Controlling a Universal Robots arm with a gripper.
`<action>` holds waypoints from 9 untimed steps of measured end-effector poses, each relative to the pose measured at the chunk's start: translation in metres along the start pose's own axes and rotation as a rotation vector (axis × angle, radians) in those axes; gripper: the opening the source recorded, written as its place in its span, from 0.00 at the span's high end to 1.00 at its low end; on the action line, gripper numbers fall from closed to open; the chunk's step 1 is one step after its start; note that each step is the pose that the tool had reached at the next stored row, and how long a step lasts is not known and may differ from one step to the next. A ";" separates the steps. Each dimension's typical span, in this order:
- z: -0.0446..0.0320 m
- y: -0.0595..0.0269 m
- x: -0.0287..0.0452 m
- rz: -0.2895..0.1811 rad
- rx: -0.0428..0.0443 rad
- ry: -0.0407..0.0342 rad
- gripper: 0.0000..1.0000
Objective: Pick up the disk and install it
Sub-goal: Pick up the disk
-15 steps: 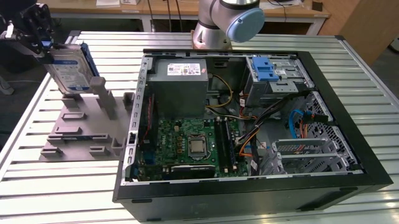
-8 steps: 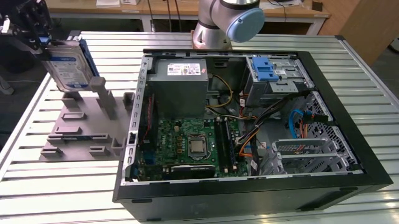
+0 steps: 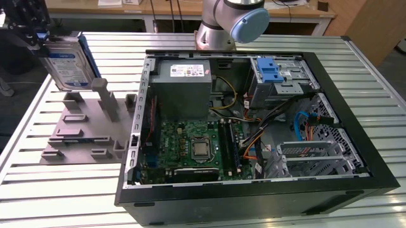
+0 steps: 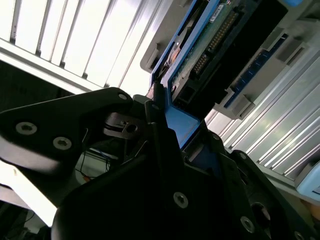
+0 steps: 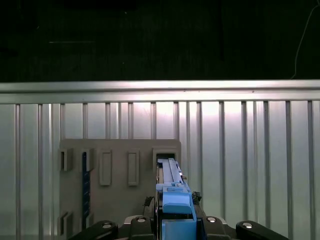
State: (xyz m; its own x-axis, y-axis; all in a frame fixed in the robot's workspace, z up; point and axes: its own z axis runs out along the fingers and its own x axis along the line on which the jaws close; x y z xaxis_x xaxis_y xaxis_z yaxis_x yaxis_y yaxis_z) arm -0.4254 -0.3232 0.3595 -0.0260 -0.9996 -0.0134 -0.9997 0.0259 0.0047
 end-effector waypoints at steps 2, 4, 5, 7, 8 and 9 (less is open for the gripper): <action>-0.0030 0.0000 0.0000 0.000 -0.0001 0.0000 0.64; -0.0060 0.0001 -0.0001 0.000 -0.0001 0.0000 0.64; -0.0075 0.0000 -0.0001 0.000 0.0000 0.0000 0.64; -0.0106 0.0001 -0.0001 0.000 0.0001 0.0000 0.64; -0.0124 0.0001 -0.0002 0.000 0.0000 0.0000 0.64; -0.0143 0.0001 -0.0002 0.000 0.0000 0.0000 0.64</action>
State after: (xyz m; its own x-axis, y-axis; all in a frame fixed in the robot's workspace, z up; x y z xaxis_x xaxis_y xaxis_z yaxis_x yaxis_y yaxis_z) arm -0.4254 -0.3232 0.3738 -0.0260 -0.9996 -0.0134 -0.9997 0.0259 0.0047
